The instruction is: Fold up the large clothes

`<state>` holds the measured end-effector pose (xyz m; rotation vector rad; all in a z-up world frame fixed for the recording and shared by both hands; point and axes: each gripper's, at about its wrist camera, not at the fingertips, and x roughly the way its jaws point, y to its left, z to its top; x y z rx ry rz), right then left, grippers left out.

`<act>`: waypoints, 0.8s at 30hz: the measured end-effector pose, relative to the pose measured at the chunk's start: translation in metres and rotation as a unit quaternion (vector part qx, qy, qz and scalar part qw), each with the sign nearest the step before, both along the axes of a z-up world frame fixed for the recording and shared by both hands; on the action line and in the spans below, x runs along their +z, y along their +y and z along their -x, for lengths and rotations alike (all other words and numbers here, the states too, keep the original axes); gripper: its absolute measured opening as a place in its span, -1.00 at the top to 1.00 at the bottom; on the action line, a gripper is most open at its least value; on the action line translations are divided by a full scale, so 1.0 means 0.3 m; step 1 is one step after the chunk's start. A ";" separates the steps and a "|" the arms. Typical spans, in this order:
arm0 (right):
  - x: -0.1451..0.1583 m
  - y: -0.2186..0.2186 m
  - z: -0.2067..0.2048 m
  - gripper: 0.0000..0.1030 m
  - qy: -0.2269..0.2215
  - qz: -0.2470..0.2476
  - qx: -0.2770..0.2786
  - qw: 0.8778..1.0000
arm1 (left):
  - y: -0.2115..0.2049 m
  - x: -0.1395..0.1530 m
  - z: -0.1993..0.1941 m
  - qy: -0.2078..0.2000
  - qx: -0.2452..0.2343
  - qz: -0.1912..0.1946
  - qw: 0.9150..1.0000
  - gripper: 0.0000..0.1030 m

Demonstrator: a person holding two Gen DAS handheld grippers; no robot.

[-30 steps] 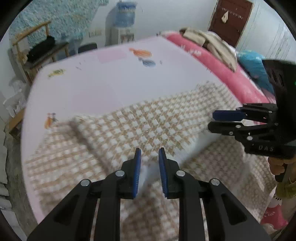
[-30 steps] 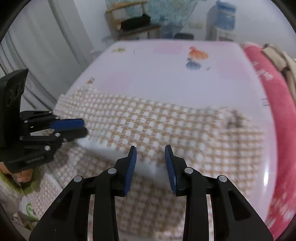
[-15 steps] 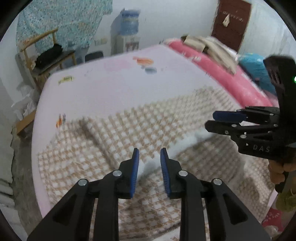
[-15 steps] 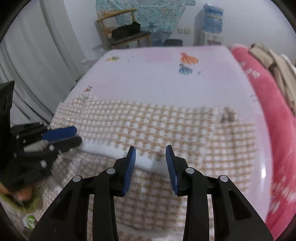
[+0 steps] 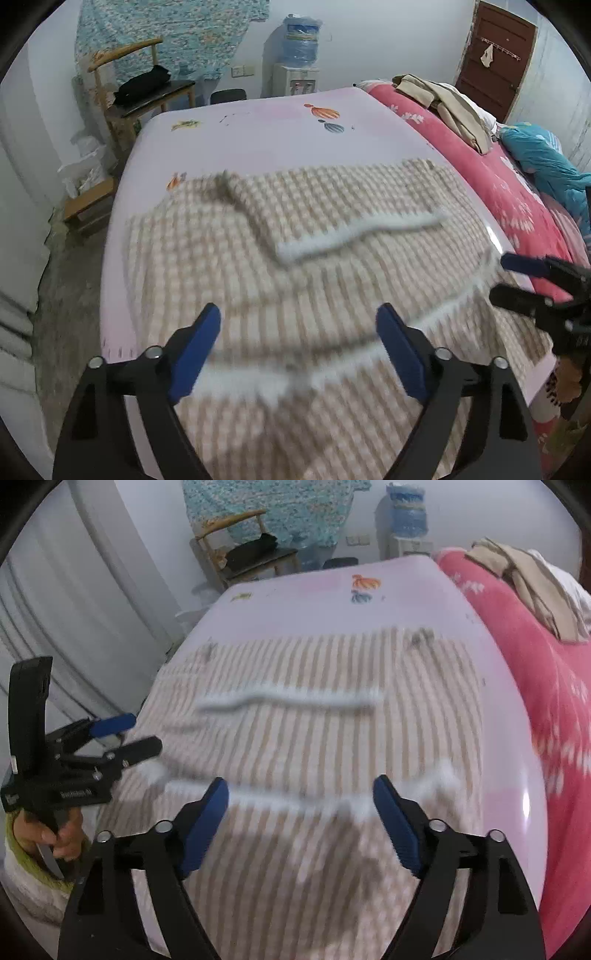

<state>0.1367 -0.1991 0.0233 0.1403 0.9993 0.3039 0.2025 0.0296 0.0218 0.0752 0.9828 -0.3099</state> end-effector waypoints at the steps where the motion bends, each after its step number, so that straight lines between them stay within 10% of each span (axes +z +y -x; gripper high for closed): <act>1: -0.010 0.002 0.035 -0.58 0.004 0.001 0.000 1.000 | 0.007 0.006 0.027 -0.003 0.003 -0.002 1.000 -0.75; 12: -0.167 0.032 0.152 -0.78 0.049 0.023 -0.027 0.998 | -0.019 -0.184 0.201 0.034 0.035 -0.075 0.996 -0.88; 24: -0.156 0.015 0.161 -0.84 0.051 -0.003 -0.043 0.998 | 0.023 -0.218 0.209 0.041 0.067 -0.037 0.996 -0.92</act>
